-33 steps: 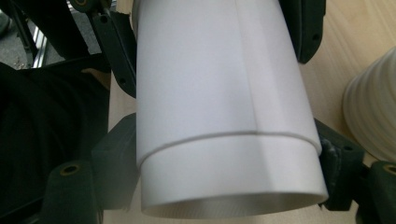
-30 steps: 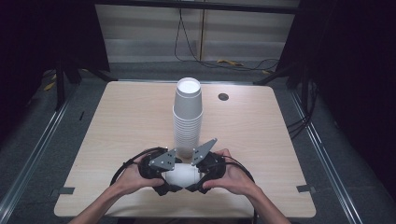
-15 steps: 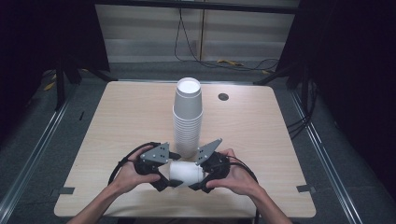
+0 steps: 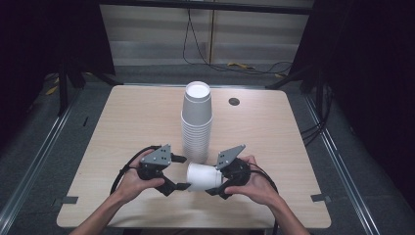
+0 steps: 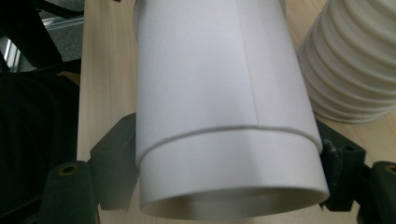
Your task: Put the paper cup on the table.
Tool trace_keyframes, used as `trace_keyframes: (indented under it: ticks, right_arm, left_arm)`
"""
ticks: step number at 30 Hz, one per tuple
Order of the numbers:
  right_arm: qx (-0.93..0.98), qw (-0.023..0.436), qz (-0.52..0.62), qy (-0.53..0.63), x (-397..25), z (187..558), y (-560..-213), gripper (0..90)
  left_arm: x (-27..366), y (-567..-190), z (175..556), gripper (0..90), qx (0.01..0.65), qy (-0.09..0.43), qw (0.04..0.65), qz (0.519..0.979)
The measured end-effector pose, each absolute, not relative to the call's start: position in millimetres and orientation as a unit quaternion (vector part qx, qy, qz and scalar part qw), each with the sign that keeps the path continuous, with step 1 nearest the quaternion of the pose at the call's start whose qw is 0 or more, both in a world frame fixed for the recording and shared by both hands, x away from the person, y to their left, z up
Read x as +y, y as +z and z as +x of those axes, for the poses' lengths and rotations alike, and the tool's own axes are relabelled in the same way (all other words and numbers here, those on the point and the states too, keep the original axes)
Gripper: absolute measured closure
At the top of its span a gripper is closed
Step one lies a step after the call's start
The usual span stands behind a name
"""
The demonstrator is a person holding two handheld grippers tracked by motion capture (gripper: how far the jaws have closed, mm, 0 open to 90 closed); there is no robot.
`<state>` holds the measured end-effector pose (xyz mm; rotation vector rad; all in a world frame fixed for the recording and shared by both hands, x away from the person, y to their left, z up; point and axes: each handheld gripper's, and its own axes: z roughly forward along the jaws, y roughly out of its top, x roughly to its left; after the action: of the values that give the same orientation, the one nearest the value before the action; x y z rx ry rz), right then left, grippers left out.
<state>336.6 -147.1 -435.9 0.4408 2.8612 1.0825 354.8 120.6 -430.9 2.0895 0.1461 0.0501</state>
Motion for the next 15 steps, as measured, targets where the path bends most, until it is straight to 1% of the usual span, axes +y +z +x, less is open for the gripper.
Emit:
trace_keyframes:
  ticks: [6,10,15]
  right_arm:
    - [0.915,0.031,0.153,0.373,-155.8,337.5,-438.8,22.9]
    - [0.902,0.035,0.158,0.400,-158.9,337.3,-440.6,22.9]
    - [0.873,0.033,0.169,0.456,-165.8,338.2,-438.8,22.8]
  left_arm:
    - [124.2,-432.8,355.5,15.5,0.075,0.020,0.518,0.852]
    - [124.4,-433.8,357.0,15.7,0.082,0.000,0.529,0.845]
    - [129.0,-433.1,358.4,15.7,0.096,0.009,0.542,0.835]
